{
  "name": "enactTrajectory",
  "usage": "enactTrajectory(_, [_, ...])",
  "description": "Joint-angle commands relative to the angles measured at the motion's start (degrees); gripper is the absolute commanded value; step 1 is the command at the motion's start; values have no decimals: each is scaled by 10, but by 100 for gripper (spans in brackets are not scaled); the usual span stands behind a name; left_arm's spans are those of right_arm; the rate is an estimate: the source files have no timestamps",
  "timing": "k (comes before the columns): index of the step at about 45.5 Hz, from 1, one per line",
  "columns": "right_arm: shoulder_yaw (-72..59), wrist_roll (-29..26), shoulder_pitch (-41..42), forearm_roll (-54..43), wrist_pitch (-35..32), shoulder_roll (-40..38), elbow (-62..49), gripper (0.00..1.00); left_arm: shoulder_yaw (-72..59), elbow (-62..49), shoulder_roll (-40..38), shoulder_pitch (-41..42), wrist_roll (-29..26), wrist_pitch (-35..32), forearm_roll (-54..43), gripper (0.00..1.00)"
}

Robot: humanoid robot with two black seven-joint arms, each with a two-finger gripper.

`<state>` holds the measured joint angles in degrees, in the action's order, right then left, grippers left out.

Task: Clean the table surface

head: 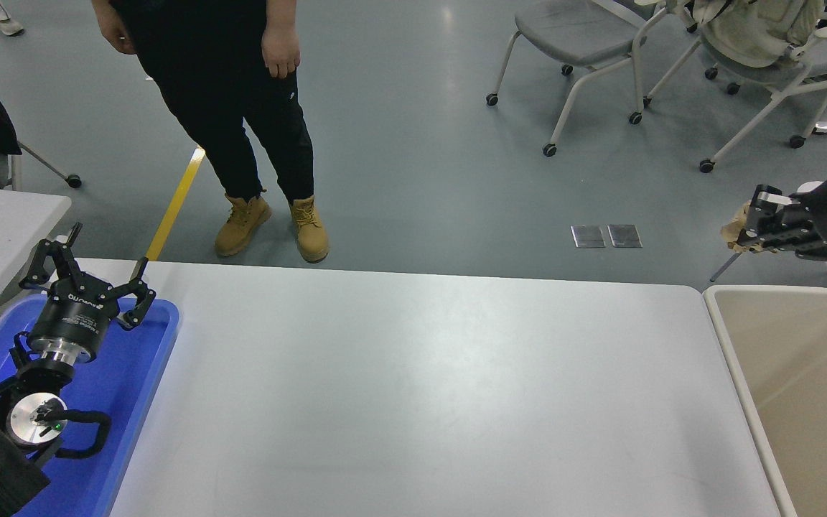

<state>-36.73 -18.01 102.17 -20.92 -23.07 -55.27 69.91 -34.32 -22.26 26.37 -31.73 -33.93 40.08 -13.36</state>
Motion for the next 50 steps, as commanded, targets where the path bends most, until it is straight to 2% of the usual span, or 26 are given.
enactTrajectory(1, [7, 0, -67, -6, 2, 11, -123, 0, 0, 0, 0, 0, 0, 0, 0, 100])
enactTrajectory(15, [17, 2, -176, 3, 30, 33, -264, 0, 0, 0, 0, 0, 0, 0, 0, 100])
enactTrajectory(28, [107, 1, -351, 3, 80, 103, -409, 0, 0, 0, 0, 0, 0, 0, 0, 100])
enactTrajectory(37, [163, 3, -460, 3, 91, 199, -557, 0, 0, 0, 0, 0, 0, 0, 0, 100])
enactTrajectory(43, [207, 4, -533, 3, 91, 295, -689, 0, 0, 1, 0, 0, 0, 0, 0, 100])
enactTrajectory(50, [233, 4, -568, 4, 120, 360, -743, 0, 0, 0, 0, 0, 0, 0, 0, 100])
